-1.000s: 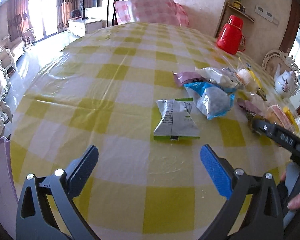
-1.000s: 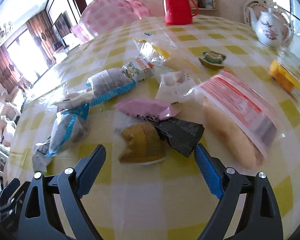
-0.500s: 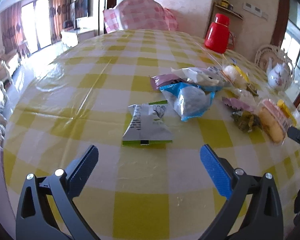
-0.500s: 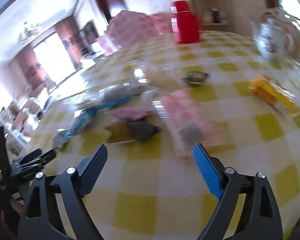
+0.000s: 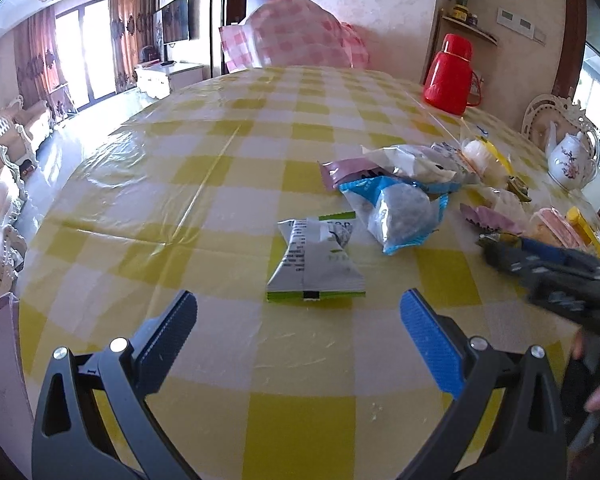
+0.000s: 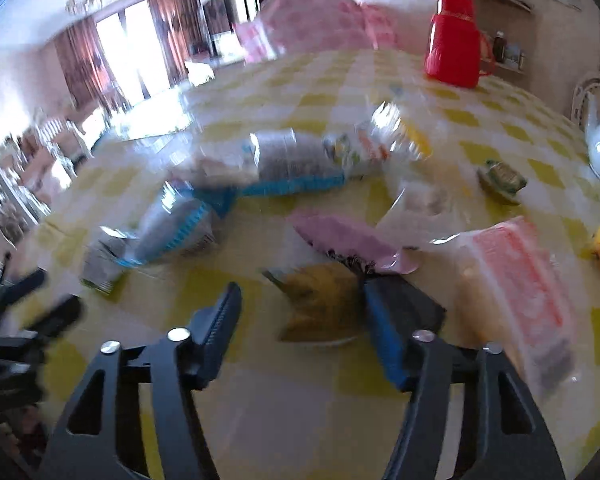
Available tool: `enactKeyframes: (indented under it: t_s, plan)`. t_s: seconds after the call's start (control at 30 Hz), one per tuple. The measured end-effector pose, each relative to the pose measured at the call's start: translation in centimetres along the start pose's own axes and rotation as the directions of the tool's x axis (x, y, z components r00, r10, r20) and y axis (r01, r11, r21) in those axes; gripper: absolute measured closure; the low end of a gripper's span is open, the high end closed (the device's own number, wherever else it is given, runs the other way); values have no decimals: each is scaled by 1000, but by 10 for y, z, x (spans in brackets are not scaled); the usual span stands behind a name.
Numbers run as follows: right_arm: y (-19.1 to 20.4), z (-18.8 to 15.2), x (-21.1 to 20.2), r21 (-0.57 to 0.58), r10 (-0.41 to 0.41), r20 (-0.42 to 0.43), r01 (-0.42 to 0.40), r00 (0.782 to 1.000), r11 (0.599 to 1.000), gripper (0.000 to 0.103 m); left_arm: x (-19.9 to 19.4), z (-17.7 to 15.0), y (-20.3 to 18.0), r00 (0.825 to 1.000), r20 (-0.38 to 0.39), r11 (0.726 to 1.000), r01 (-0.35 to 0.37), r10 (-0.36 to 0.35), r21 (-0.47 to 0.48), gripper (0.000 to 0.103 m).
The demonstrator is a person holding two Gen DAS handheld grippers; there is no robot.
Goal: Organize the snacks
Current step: 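Grasp the green-and-white packet with the left tool while the right tool grasps the gold-brown wrapped snack, then carry both snacks over the purple-rimmed box and open both tools to drop them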
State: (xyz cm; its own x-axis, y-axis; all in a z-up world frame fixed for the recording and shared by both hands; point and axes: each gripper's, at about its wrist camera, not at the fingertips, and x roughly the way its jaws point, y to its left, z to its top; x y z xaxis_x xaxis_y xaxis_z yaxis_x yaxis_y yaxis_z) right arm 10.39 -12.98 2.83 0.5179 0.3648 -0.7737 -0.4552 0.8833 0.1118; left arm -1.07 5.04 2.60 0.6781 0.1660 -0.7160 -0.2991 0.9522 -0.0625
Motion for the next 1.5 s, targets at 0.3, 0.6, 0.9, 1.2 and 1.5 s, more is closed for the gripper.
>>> enactKeyframes:
  t_s: [0.3, 0.6, 0.9, 1.2, 1.5]
  plan:
    - [-9, -14, -44, 30, -38, 135, 34, 990, 999, 65, 8, 7, 7, 1000, -22, 1000, -12, 12, -13, 1]
    - [-7, -32, -68, 124, -1, 178, -21, 984, 992, 65, 53, 33, -8, 994, -106, 999, -29, 30, 17, 26]
    - [3, -49, -71, 129, -1, 185, -23, 983, 991, 65, 19, 13, 5, 999, -39, 999, -30, 31, 23, 64]
    - [5, -60, -71, 158, -30, 171, 2, 985, 987, 65, -10, -6, -10, 1000, -12, 995, 13, -12, 100, 64]
    - [26, -76, -85, 151, -8, 185, -20, 983, 988, 65, -53, -19, -13, 997, 43, 987, 60, -67, 149, 64]
